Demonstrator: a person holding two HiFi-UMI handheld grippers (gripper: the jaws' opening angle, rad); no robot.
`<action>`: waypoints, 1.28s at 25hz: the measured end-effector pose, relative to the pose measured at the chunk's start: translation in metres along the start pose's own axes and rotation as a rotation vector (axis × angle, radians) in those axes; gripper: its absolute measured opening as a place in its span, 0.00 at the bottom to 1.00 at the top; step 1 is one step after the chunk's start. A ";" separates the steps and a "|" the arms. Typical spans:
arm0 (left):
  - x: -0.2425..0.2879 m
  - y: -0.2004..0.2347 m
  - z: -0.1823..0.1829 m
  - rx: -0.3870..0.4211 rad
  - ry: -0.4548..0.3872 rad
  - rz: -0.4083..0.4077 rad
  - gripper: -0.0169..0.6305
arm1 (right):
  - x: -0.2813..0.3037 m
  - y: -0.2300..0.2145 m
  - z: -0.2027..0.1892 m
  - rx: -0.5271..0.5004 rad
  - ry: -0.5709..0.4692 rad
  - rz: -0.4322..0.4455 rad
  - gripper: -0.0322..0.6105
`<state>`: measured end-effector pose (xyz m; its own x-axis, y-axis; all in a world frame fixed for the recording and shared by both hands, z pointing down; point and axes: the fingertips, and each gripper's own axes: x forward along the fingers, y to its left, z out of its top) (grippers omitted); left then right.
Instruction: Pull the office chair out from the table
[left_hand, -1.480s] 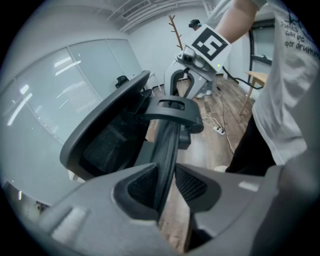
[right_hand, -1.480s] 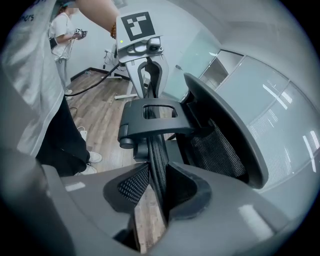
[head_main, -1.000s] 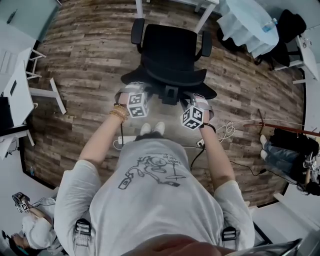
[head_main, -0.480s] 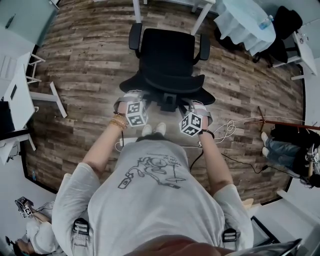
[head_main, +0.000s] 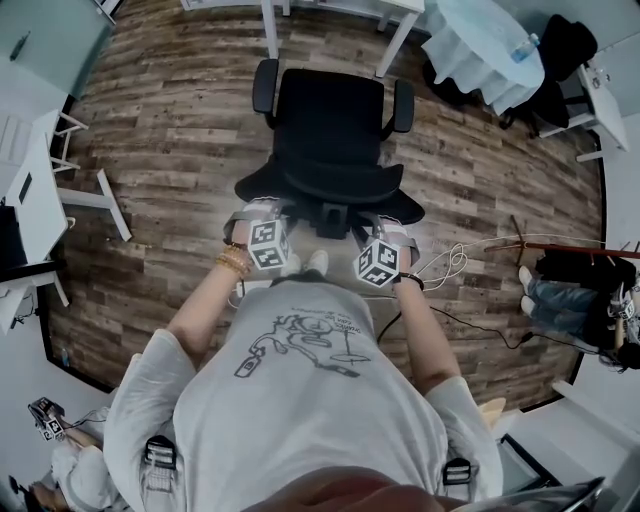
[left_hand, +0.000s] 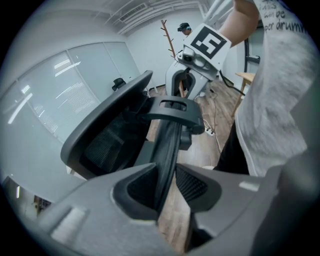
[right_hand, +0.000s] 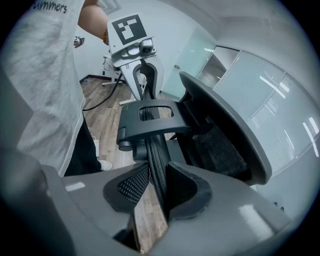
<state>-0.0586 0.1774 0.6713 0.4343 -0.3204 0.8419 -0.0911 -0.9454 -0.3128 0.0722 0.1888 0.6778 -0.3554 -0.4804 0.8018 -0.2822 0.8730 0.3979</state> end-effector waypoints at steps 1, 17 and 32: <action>-0.002 -0.002 0.000 -0.002 0.002 -0.001 0.20 | -0.002 0.002 0.000 0.001 0.000 0.002 0.24; -0.037 0.007 0.034 -0.180 -0.127 0.021 0.19 | -0.042 -0.013 0.023 0.181 -0.097 0.065 0.20; -0.182 0.064 0.148 -0.623 -0.708 0.177 0.03 | -0.189 -0.090 0.142 0.623 -0.684 -0.083 0.07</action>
<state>-0.0107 0.1836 0.4327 0.7906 -0.5446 0.2798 -0.5788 -0.8138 0.0515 0.0384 0.1889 0.4268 -0.7048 -0.6580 0.2653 -0.6878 0.7253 -0.0282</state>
